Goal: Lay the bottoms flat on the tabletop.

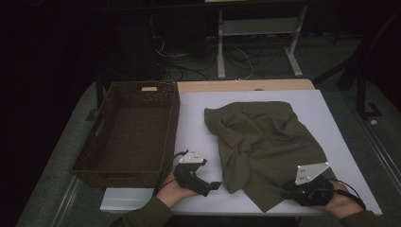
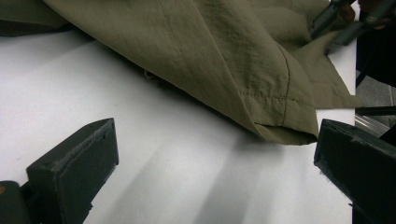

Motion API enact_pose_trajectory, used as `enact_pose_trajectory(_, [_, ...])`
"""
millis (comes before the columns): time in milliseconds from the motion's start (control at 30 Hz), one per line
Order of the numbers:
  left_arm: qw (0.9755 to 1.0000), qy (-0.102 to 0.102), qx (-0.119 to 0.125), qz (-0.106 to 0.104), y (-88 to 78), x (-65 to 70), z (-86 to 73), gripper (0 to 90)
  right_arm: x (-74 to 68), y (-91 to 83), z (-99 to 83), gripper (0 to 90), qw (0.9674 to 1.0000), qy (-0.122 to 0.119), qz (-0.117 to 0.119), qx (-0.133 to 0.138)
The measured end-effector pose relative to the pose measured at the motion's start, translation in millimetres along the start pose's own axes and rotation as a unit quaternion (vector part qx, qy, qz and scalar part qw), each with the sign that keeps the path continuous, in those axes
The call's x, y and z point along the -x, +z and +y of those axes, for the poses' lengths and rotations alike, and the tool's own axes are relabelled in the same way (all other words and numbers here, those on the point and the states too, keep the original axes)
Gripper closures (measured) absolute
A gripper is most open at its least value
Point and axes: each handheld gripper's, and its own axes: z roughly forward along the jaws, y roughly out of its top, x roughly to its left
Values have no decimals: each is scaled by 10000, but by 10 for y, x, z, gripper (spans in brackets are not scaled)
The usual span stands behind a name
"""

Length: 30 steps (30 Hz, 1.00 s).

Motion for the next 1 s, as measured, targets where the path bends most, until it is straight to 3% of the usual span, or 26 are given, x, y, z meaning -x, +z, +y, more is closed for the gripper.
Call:
enact_pose_trajectory(67, [10000, -6, 4, 1, 2, -3, 0, 0, 49, 23, 43, 847, 9999, 71, 113, -7])
enact_pose_trajectory(200, [10000, -23, 11, 12, -10, -15, -3, 0, 33, 22, 61, 872, 9995, 33, 298, -60])
enact_pose_trajectory(367, [10000, -37, 28, 26, -20, -15, -3, 0, -96, -30, 11, 874, 9977, -65, 667, -109])
enact_pose_trajectory(700, [10000, -59, 47, -22, 5, -1, 11, 0, -360, -113, -97, 876, 9933, -80, 1138, -201])
enact_pose_trajectory(800, [10000, -45, 39, -46, 12, 14, 11, 0, -449, -70, -106, 877, 9891, -148, 1433, -313])
enact_pose_trajectory(900, [10000, -27, 35, -62, 8, 22, 8, 0, -543, -23, -115, 877, 9804, -232, 1903, -459])
enact_pose_trajectory(933, [10000, -24, 39, -64, 5, 21, 8, 0, -561, -21, -119, 877, 9788, -254, 1975, -475])
enact_pose_trajectory(1000, [10000, -32, 48, -62, 1, 16, 7, 0, -560, -38, -120, 865, 9796, -248, 1954, -398])
